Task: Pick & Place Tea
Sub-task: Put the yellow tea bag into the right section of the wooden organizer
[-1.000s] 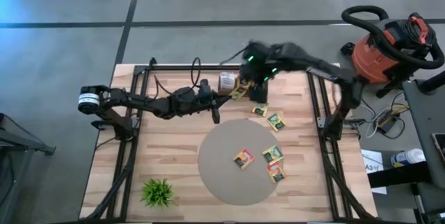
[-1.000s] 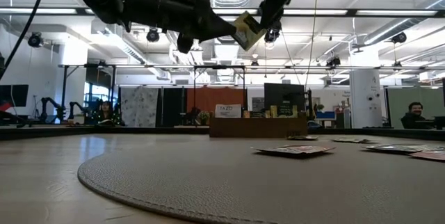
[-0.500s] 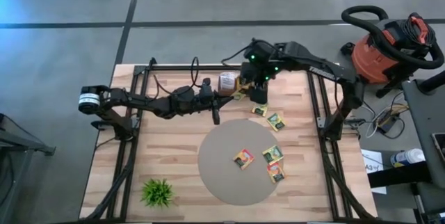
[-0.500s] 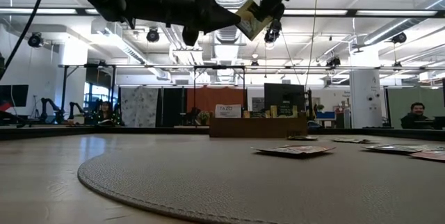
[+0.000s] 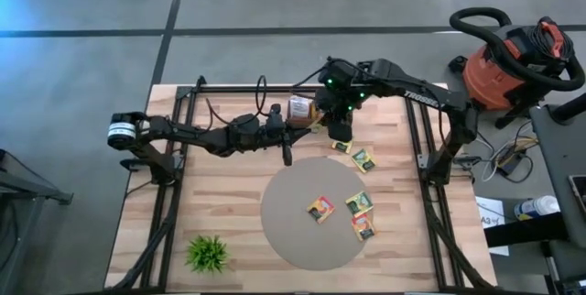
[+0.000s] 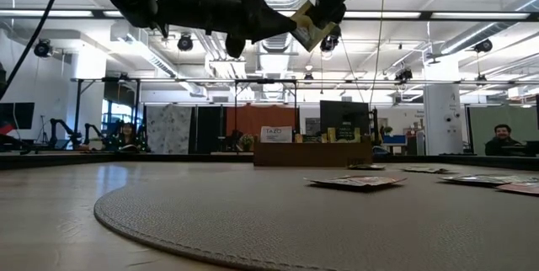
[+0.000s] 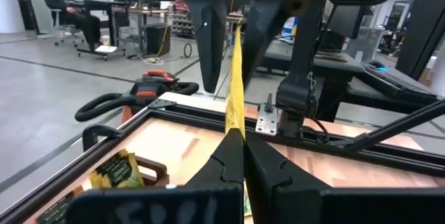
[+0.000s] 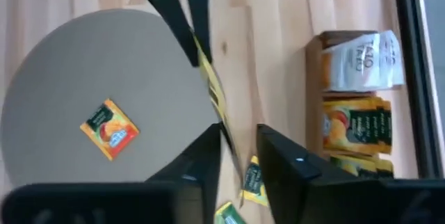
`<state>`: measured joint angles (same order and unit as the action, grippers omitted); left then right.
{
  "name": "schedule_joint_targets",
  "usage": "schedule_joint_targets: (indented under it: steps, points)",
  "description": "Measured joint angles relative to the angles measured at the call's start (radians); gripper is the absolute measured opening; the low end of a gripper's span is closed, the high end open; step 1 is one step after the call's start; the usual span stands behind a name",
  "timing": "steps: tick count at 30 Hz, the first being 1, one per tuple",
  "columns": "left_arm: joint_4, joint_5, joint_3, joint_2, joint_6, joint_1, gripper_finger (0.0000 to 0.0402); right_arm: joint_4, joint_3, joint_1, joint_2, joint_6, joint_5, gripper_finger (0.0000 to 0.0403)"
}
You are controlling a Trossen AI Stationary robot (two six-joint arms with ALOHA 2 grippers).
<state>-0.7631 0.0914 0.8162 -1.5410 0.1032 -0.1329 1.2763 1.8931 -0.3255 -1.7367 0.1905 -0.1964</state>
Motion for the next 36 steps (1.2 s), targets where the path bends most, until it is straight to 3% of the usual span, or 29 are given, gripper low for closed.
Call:
schedule_joint_targets:
  steps: [7,14,27,32,36]
  points:
    - [0.078,0.004,0.0,0.002,0.037,0.0,0.001,0.004,0.0,-0.001,0.0,0.025,0.028,0.0012]
    - [0.133,0.007,-0.003,-0.021,0.053,0.0,0.0037,0.003,0.0,-0.004,0.0,0.008,0.043,0.0008]
    - [0.12,0.041,-0.003,-0.031,0.05,-0.003,0.0035,0.008,0.0,-0.009,0.0,-0.007,0.043,0.0008]
    - [0.231,0.041,-0.003,-0.03,0.066,-0.005,0.0035,0.037,-0.041,-0.027,0.0,-0.035,0.026,0.0008]
    - [0.351,0.008,-0.009,-0.055,0.211,-0.005,0.0035,0.019,-0.159,-0.031,0.0,-0.092,-0.024,0.0008]
